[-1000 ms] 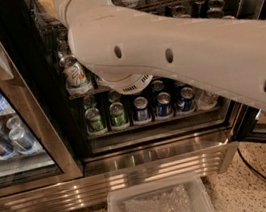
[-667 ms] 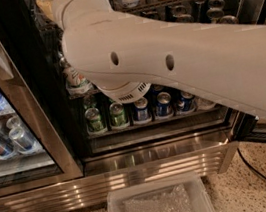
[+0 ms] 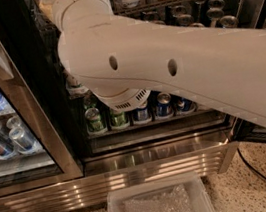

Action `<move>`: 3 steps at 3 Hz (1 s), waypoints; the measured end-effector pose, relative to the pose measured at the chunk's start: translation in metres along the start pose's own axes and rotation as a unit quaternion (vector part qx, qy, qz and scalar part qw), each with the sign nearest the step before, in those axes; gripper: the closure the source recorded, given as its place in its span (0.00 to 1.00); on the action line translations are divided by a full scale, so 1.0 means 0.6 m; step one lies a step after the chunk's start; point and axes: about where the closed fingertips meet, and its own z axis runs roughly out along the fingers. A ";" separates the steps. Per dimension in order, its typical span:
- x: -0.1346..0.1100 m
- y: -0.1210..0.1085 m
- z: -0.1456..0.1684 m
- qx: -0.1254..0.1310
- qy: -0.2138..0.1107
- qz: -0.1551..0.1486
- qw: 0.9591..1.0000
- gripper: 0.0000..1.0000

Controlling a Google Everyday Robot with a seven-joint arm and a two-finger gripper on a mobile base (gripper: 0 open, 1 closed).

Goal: Pick blue plastic bottle from top shelf of fridge

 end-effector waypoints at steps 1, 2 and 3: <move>0.005 -0.004 -0.004 0.007 0.006 -0.001 1.000 0.37; 0.014 -0.008 0.003 0.015 0.012 0.000 1.000 0.39; 0.022 -0.014 0.020 0.024 0.012 0.005 1.000 0.41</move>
Offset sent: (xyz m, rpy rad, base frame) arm 0.0115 -0.0128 -0.0131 0.0023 0.0240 -0.0621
